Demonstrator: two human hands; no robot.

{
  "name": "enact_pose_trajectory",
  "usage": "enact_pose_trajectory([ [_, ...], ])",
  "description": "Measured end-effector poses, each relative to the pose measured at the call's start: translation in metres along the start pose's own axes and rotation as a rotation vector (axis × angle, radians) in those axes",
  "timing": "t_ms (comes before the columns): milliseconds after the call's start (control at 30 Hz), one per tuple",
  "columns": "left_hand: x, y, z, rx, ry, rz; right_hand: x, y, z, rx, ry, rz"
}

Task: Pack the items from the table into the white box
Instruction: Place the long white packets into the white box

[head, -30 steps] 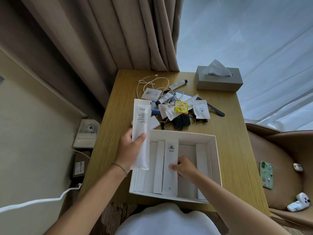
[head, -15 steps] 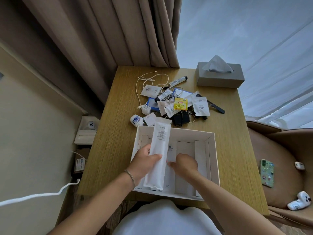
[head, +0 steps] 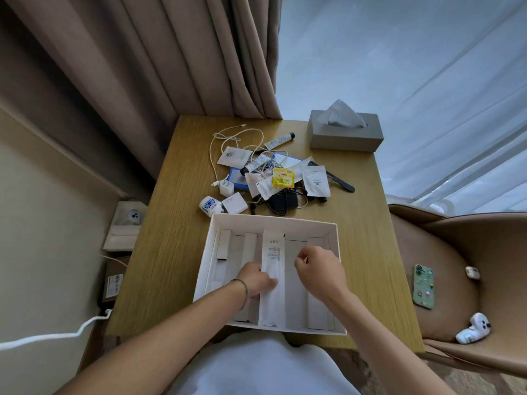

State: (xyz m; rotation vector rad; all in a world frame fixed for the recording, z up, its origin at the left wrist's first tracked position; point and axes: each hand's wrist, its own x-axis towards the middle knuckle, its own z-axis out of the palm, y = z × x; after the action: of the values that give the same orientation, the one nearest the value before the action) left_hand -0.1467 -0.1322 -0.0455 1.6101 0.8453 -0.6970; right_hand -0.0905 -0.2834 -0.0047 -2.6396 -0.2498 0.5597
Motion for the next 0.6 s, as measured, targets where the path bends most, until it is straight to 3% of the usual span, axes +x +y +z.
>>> enact_pose_trajectory([
  [600, 0.046, -0.014, 0.031, 0.586, 0.359, 0.136, -0.005, 0.010, -0.007, 0.139, 0.023, 0.006],
])
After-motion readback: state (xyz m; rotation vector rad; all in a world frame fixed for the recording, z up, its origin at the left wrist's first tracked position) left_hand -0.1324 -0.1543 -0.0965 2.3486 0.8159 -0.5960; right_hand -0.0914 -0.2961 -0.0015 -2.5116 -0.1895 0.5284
